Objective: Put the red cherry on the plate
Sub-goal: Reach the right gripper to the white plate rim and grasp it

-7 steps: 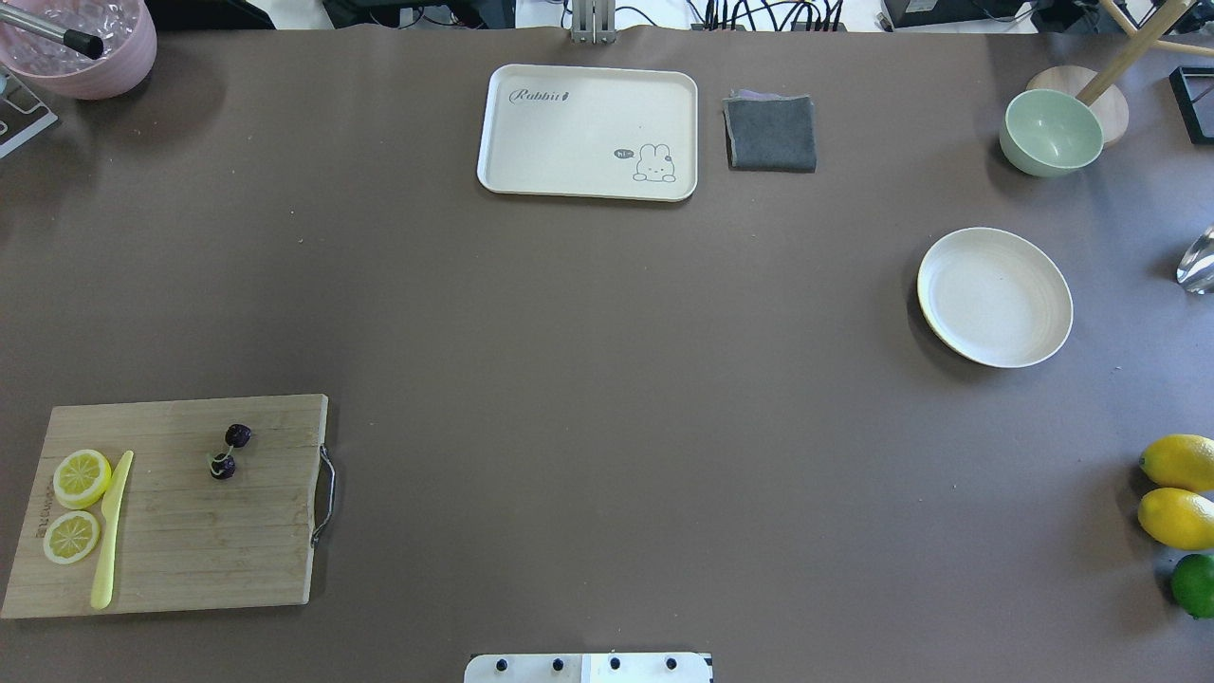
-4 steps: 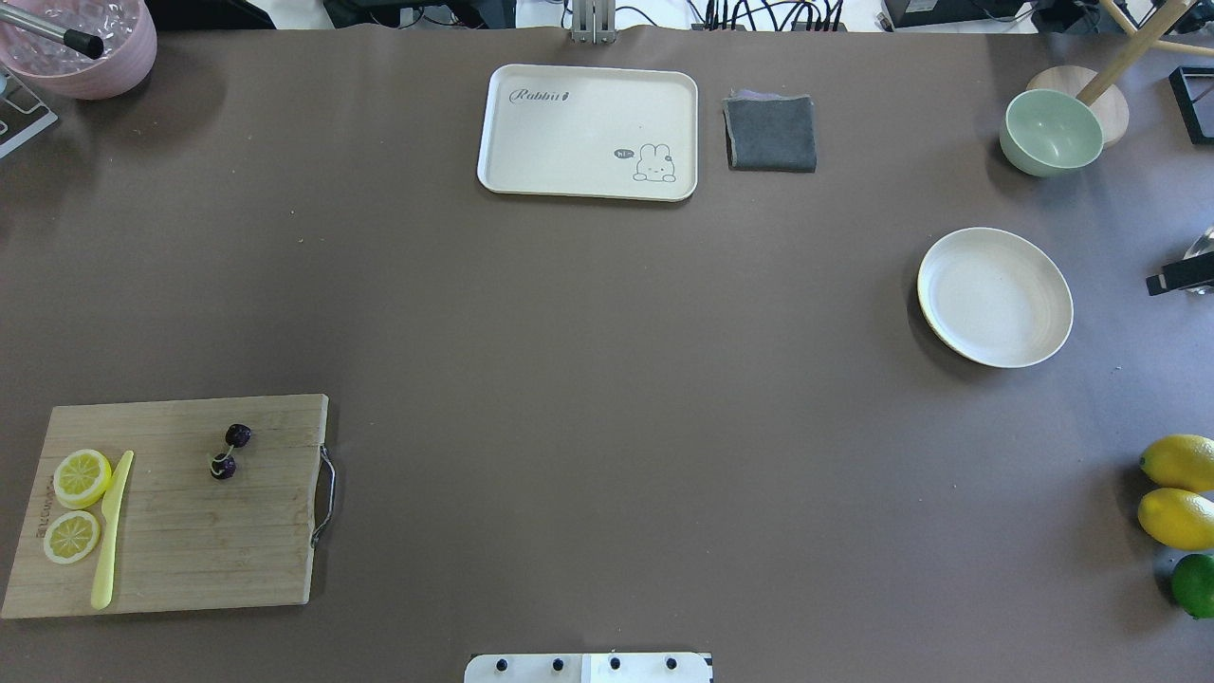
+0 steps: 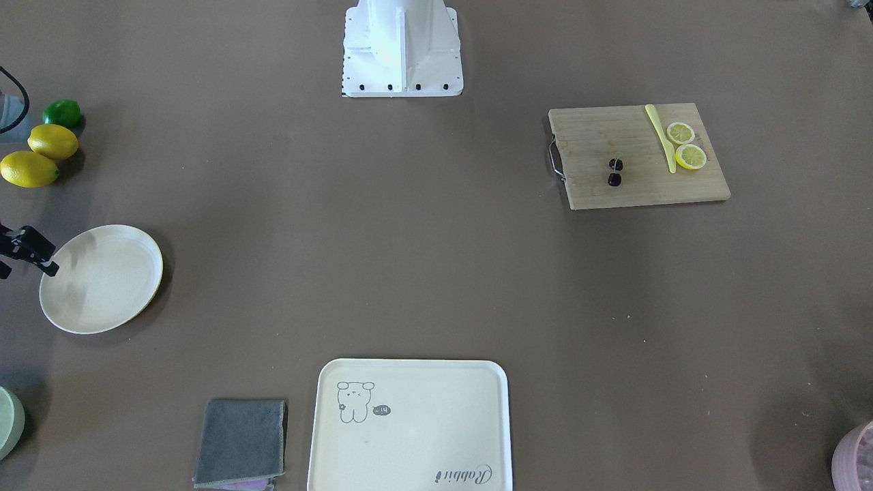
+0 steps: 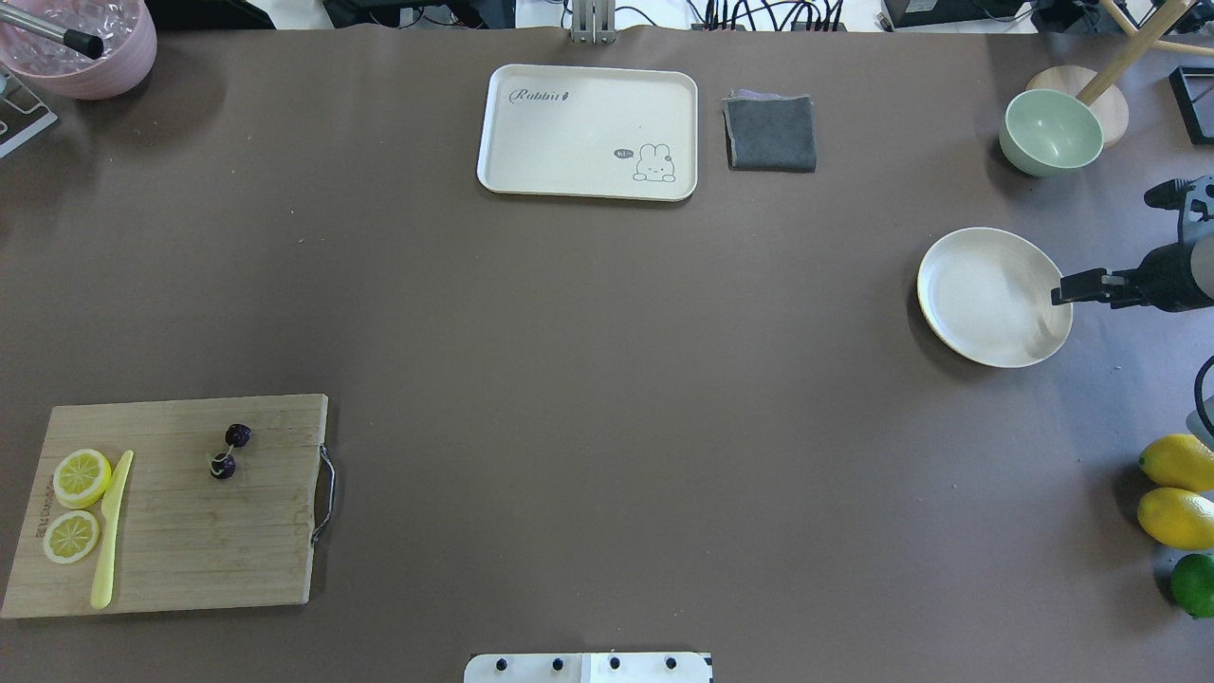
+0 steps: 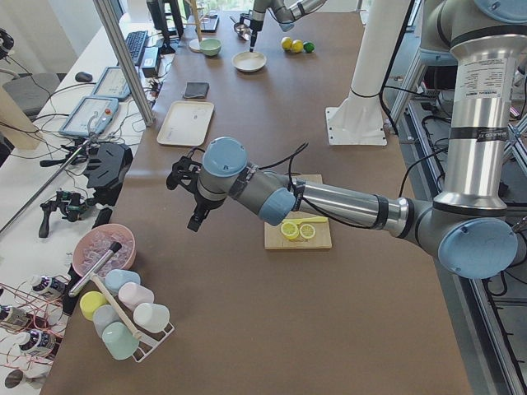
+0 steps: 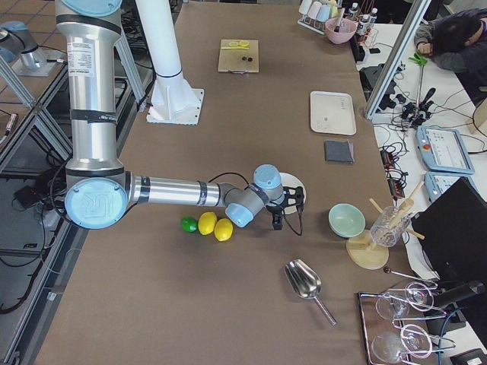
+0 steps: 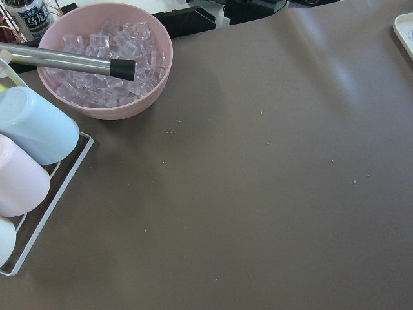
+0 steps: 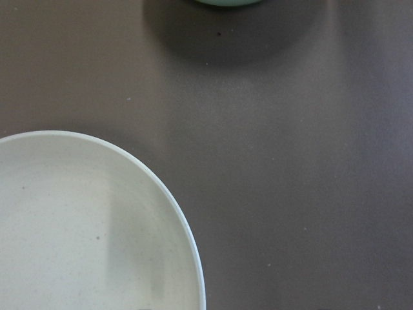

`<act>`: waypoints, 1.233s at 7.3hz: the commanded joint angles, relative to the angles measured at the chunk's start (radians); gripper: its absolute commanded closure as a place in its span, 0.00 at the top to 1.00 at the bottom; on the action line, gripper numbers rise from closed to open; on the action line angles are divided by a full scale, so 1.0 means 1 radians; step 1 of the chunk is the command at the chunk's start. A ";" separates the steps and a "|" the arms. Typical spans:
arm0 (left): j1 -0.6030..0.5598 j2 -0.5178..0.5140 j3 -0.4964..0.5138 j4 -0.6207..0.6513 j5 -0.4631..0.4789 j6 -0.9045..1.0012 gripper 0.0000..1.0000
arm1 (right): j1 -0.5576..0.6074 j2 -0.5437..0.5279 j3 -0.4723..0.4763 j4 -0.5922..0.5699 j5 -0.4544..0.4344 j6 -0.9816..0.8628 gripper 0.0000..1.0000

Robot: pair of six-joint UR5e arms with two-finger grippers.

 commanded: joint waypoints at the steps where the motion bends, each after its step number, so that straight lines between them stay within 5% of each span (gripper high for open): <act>1: 0.000 -0.003 -0.001 -0.001 0.000 0.000 0.98 | -0.033 0.002 -0.024 0.067 -0.008 0.108 0.57; 2: 0.000 -0.002 -0.002 -0.001 0.000 0.000 0.98 | -0.033 0.000 -0.013 0.076 -0.006 0.177 0.13; 3: 0.000 0.000 -0.004 -0.002 0.000 0.002 0.98 | -0.034 0.002 -0.012 0.118 -0.002 0.258 0.00; 9: 0.000 0.012 -0.001 -0.022 0.000 -0.004 0.98 | -0.141 0.151 0.145 0.099 -0.011 0.700 0.00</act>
